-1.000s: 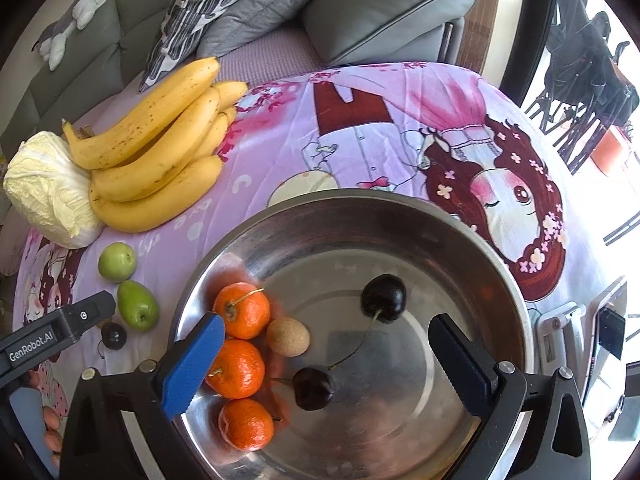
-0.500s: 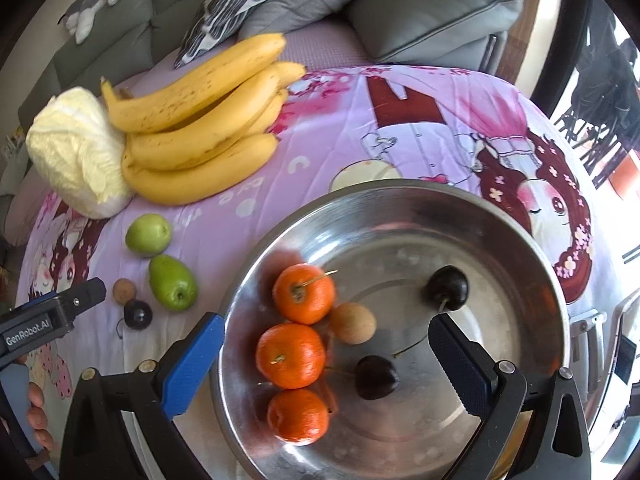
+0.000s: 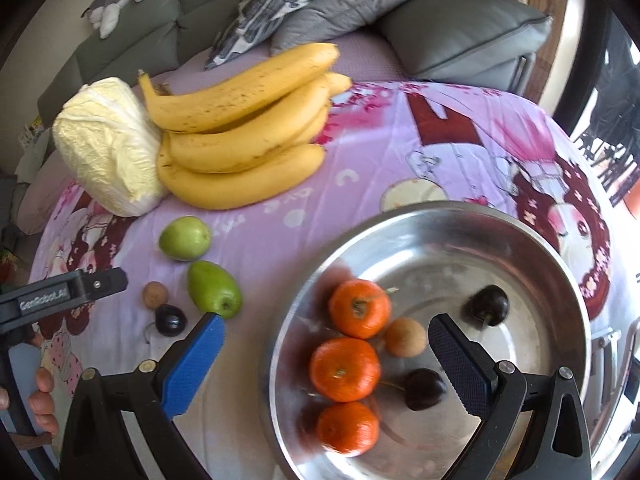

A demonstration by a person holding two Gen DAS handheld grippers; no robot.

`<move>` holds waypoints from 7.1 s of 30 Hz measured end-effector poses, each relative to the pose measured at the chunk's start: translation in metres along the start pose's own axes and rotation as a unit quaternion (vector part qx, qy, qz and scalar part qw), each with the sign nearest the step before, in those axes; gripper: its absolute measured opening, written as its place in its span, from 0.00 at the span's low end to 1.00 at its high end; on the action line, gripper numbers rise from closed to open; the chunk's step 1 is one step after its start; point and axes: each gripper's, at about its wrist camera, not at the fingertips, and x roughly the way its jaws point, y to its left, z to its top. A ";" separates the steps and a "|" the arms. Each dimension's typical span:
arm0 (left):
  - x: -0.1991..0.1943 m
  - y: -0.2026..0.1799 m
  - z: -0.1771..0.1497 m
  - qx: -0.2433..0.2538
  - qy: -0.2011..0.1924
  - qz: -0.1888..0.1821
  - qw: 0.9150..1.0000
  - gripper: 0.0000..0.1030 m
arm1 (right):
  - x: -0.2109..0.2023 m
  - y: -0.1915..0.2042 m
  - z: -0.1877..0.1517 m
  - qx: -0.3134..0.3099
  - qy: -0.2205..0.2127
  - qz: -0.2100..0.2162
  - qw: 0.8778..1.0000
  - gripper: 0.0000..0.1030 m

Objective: Organize fruits
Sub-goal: 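Withdraw both tools from the bowl back toward the remaining fruit, then move the left tool toward the cherry while the right tool approaches a green jujube, then close the left tool on the brown longan while the right tool grasps a green jujube, then lift and carry the longan and the jujube over the steel bowl with both tools, then open the left tool to drop the longan while the right tool releases the jujube into the bowl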

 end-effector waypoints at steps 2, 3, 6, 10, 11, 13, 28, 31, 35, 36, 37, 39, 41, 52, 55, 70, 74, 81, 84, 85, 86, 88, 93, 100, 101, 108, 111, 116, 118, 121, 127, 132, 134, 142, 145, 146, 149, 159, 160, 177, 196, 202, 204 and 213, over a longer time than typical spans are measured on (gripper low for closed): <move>0.002 0.003 0.004 -0.002 0.002 -0.010 1.000 0.95 | 0.001 0.009 0.002 -0.010 -0.001 0.003 1.000 1.00; 0.003 0.003 0.005 -0.004 0.003 -0.014 1.000 0.95 | 0.001 0.012 0.003 -0.015 -0.002 0.003 1.000 1.00; 0.006 0.009 0.011 -0.011 0.006 -0.021 1.000 0.95 | 0.000 0.026 0.006 -0.034 -0.011 0.009 0.999 1.00; 0.009 0.017 0.016 -0.023 0.010 -0.032 0.999 0.95 | -0.003 0.047 0.010 -0.063 -0.027 0.017 0.998 0.98; 0.009 0.019 0.017 -0.027 0.011 -0.036 0.999 0.95 | -0.001 0.050 0.011 -0.067 -0.027 0.017 0.997 0.96; 0.009 0.027 0.018 -0.035 0.013 -0.039 0.999 0.94 | 0.003 0.057 0.013 -0.076 -0.025 0.018 0.997 0.92; 0.036 0.034 0.024 -0.035 0.040 -0.098 0.994 0.81 | 0.041 0.081 0.011 -0.121 0.016 0.022 0.992 0.58; 0.043 0.030 0.024 -0.030 0.046 -0.105 0.993 0.78 | 0.046 0.080 0.011 -0.120 0.022 0.026 0.992 0.58; 0.051 0.024 0.023 -0.021 0.055 -0.117 0.991 0.70 | 0.051 0.081 0.010 -0.123 0.026 0.030 0.992 0.55; 0.053 0.024 0.023 -0.021 0.058 -0.119 0.991 0.67 | 0.052 0.081 0.010 -0.124 0.027 0.032 0.991 0.53; 0.055 0.020 0.022 -0.022 0.060 -0.120 0.991 0.65 | 0.053 0.081 0.010 -0.124 0.028 0.033 0.991 0.53; 0.059 0.020 0.022 -0.024 0.061 -0.117 0.991 0.63 | 0.055 0.081 0.011 -0.125 0.028 0.034 0.991 0.51; 0.062 0.021 0.021 -0.026 0.060 -0.112 0.992 0.56 | 0.057 0.083 0.011 -0.128 0.029 0.036 0.991 0.50; 0.072 0.006 0.013 -0.022 0.062 -0.108 0.992 0.35 | 0.067 0.091 0.006 -0.132 0.033 0.035 0.990 0.43; 0.070 0.002 0.011 -0.017 0.064 -0.106 0.992 0.35 | 0.067 0.091 0.005 -0.133 0.033 0.035 0.990 0.41; 0.075 0.002 0.011 -0.014 0.056 -0.083 0.995 0.26 | 0.057 0.088 -0.003 -0.128 0.040 0.052 0.990 0.40; 0.074 0.002 0.011 -0.014 0.056 -0.085 0.995 0.26 | 0.054 0.090 -0.009 -0.128 0.047 0.053 0.989 0.40; 0.070 0.004 0.010 -0.011 0.051 -0.082 0.995 0.25 | 0.047 0.087 -0.012 -0.125 0.050 0.061 0.989 0.39; 0.067 0.004 0.009 -0.009 0.049 -0.082 0.995 0.25 | 0.044 0.085 -0.013 -0.124 0.050 0.065 0.989 0.39; 0.065 0.003 0.009 -0.009 0.048 -0.082 0.995 0.25 | 0.042 0.085 -0.014 -0.123 0.050 0.068 0.989 0.39; 0.064 0.003 0.009 -0.009 0.047 -0.083 0.995 0.25 | 0.040 0.085 -0.014 -0.122 0.049 0.069 0.989 0.39; 0.061 0.002 0.008 -0.010 0.045 -0.085 0.995 0.25 | 0.035 0.084 -0.015 -0.120 0.046 0.070 0.989 0.39; 0.051 -0.002 0.007 -0.009 0.038 -0.089 0.995 0.25 | 0.026 0.077 -0.014 -0.112 0.043 0.072 0.990 0.39; 0.032 -0.005 0.006 -0.009 0.025 -0.093 0.995 0.25 | 0.019 0.071 -0.014 -0.104 0.045 0.075 0.991 0.39; 0.030 -0.005 0.006 -0.009 0.023 -0.094 0.995 0.25 | 0.019 0.070 -0.014 -0.103 0.046 0.076 0.991 0.39; 0.009 -0.013 0.005 -0.001 0.008 -0.101 0.995 0.25 | 0.005 0.057 -0.013 -0.086 0.035 0.081 0.992 0.39; 0.002 -0.016 0.006 0.003 0.004 -0.104 0.995 0.25 | 0.000 0.050 -0.012 -0.076 0.035 0.074 0.994 0.39; -0.012 -0.026 0.005 0.011 -0.006 -0.108 0.994 0.25 | -0.006 0.035 -0.008 -0.048 0.032 0.074 0.996 0.39; -0.016 -0.030 0.004 0.014 -0.007 -0.109 0.994 0.25 | -0.009 0.027 -0.006 -0.037 0.027 0.073 0.996 0.39; -0.018 -0.042 -0.001 0.019 -0.007 -0.110 0.994 0.25 | -0.013 0.016 -0.003 -0.020 0.022 0.070 0.997 0.39; -0.026 -0.061 -0.008 0.037 -0.005 -0.120 0.992 0.25 | -0.013 -0.002 0.001 0.008 0.024 0.054 0.998 0.39; -0.032 -0.081 -0.016 0.062 -0.003 -0.132 0.989 0.25 | -0.017 -0.028 0.003 0.043 0.019 0.044 0.998 0.39; -0.031 -0.087 -0.020 0.075 -0.002 -0.137 0.988 0.25 | -0.018 -0.042 0.003 0.063 0.018 0.037 0.997 0.39; -0.026 -0.128 -0.039 0.137 0.007 -0.151 0.979 0.25 | -0.027 -0.088 -0.001 0.123 0.008 0.009 0.992 0.39; -0.029 -0.143 -0.047 0.160 0.006 -0.152 0.975 0.25 | -0.030 -0.101 -0.003 0.141 0.005 0.002 0.990 0.39; -0.029 -0.148 -0.049 0.167 0.006 -0.152 0.974 0.25 | -0.031 -0.105 -0.004 0.145 0.003 -0.002 0.989 0.39; -0.029 -0.163 -0.058 0.189 0.008 -0.153 0.970 0.25 | -0.034 -0.112 -0.006 0.154 0.001 -0.008 0.988 0.39; -0.021 -0.206 -0.094 0.263 0.031 -0.148 0.953 0.25 | -0.034 -0.130 -0.014 0.174 0.008 -0.028 0.984 0.40; -0.020 -0.209 -0.097 0.268 0.033 -0.146 0.952 0.25 | -0.033 -0.131 -0.015 0.173 0.012 -0.032 0.984 0.40; -0.005 -0.224 -0.120 0.299 0.068 -0.125 0.944 0.26 | -0.006 -0.132 -0.030 0.163 0.069 -0.038 0.983 0.40; 0.000 -0.224 -0.118 0.281 0.087 -0.131 0.947 0.26 | -0.003 -0.128 -0.027 0.162 0.075 -0.044 0.983 0.40; -0.003 -0.221 -0.117 0.277 0.091 -0.137 0.947 0.26 | -0.010 -0.133 -0.029 0.166 0.073 -0.047 0.982 0.40; -0.005 -0.220 -0.118 0.277 0.090 -0.138 0.947 0.26 | -0.012 -0.133 -0.029 0.167 0.070 -0.047 0.982 0.40; -0.019 -0.219 -0.119 0.274 0.082 -0.147 0.947 0.26 | -0.017 -0.134 -0.025 0.170 0.060 -0.046 0.983 0.40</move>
